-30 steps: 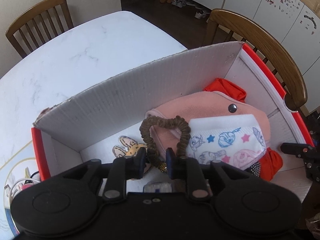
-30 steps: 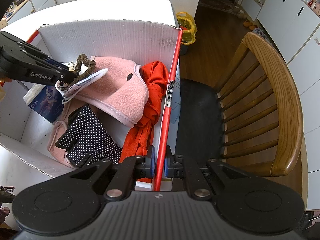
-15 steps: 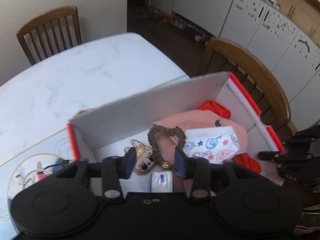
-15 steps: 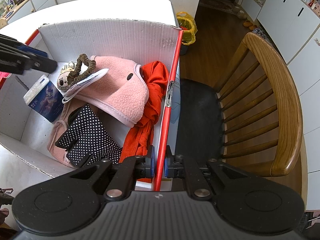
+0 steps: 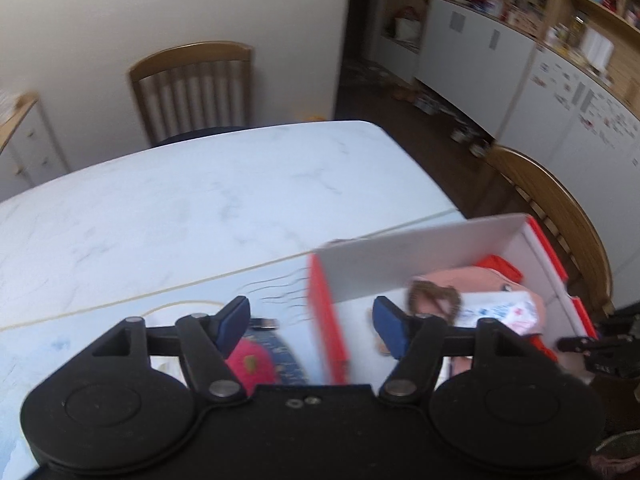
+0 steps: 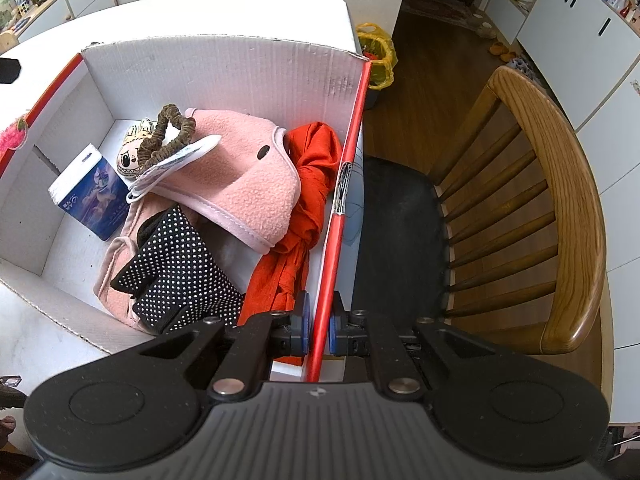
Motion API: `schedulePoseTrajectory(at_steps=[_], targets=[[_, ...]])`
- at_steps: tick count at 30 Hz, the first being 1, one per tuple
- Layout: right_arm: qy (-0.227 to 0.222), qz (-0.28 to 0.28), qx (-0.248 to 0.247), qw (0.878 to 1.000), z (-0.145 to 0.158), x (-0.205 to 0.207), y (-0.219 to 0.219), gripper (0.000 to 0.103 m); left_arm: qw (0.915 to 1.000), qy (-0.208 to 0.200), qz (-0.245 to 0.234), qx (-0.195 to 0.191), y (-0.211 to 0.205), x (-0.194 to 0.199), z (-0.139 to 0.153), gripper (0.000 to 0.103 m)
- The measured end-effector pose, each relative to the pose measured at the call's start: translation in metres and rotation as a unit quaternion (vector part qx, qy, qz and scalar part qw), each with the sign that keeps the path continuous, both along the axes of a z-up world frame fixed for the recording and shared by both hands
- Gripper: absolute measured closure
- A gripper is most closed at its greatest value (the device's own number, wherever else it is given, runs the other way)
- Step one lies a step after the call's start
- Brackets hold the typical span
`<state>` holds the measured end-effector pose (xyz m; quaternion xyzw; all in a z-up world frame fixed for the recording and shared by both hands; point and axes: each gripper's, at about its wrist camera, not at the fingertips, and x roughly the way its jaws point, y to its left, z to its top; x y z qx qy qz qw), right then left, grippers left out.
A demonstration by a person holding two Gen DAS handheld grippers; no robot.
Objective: Organize objects
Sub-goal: 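Move the left gripper to the pile and grasp the white cable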
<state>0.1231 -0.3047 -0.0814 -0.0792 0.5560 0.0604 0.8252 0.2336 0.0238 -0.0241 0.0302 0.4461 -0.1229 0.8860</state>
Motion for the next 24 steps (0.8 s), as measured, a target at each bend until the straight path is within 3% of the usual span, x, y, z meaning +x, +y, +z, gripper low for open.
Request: schedulePoseTrajectory(at_steps=[6, 10, 16, 22, 24], targets=[[0.000, 0.001, -0.001, 1.000, 0.000, 0.000, 0.000, 0.094, 0.9991, -0.002, 0.042, -0.012, 0.031, 0.006, -0.003, 0.001], [0.000, 0.000, -0.002, 1.000, 0.000, 0.001, 0.000, 0.094, 0.9966, 0.025, 0.075, -0.024, 0.050, 0.017, -0.016, 0.001], [0.000, 0.000, -0.002, 1.000, 0.001, 0.001, 0.000, 0.094, 0.9864, 0.074, 0.136, -0.055, 0.079, 0.037, -0.045, 0.001], [0.000, -0.001, -0.004, 1.000, 0.001, 0.001, -0.001, 0.094, 0.9742, 0.118, 0.184, -0.055, 0.100, 0.056, -0.081, 0.002], [0.000, -0.001, -0.004, 1.000, 0.001, 0.001, -0.001, 0.094, 0.9715, 0.129, 0.192, -0.052, 0.103, 0.058, -0.091, 0.006]])
